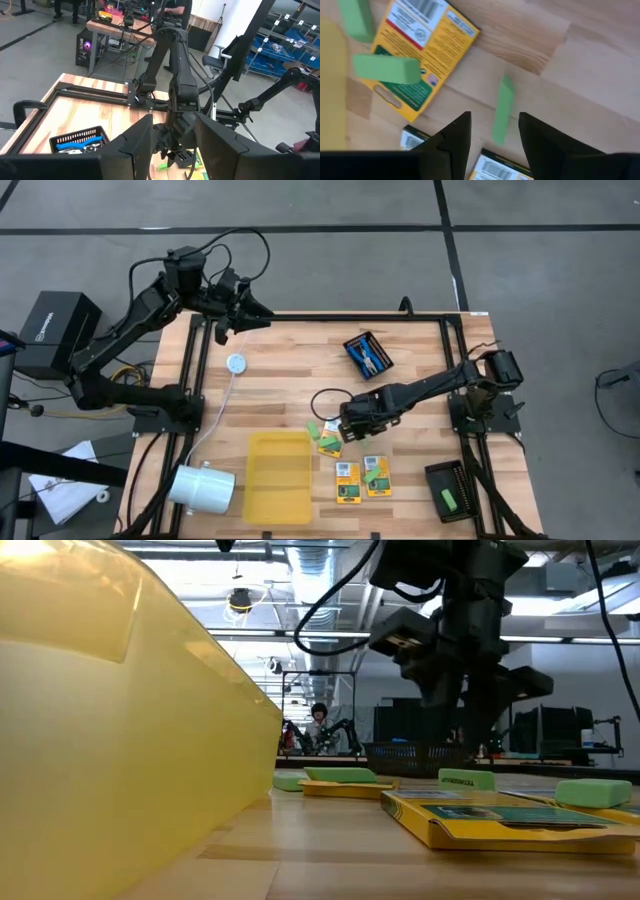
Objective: Pick & Place School Supplies
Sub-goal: Put the green eraser into the bottom black bin
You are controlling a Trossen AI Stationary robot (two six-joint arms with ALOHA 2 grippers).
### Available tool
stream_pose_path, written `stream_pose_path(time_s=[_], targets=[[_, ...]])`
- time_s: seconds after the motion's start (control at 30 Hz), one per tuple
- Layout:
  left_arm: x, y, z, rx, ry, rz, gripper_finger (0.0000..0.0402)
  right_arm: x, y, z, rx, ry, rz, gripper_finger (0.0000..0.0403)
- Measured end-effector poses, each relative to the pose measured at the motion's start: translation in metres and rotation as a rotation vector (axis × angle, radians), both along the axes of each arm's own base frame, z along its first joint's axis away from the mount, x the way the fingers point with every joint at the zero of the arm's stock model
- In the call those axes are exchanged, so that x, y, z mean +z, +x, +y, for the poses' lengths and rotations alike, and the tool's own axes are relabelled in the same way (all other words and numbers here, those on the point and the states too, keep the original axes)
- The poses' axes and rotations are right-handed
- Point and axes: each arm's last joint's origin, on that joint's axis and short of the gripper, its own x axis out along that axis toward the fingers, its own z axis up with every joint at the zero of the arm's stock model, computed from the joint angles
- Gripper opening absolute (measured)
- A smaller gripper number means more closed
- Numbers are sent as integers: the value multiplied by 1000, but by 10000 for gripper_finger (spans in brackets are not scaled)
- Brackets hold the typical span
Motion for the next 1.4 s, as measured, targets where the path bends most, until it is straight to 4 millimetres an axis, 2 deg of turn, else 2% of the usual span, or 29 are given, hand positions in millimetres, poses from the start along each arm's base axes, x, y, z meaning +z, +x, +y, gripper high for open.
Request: stream_pose_path(time_s=[0.63, 1.17, 1.27, 1.4], targets=[[0, 0, 0, 0, 2, 0, 143, -12, 4, 0, 10, -9, 25, 145], [0, 0, 0, 1, 1, 0, 143, -38, 15, 3, 1, 23, 44, 125], [0, 0, 1, 2, 1, 0, 143, -38, 15, 1, -1, 24, 51, 102], [0, 0, 1, 2, 1, 0, 143, -38, 13, -4, 21, 35, 64, 25]])
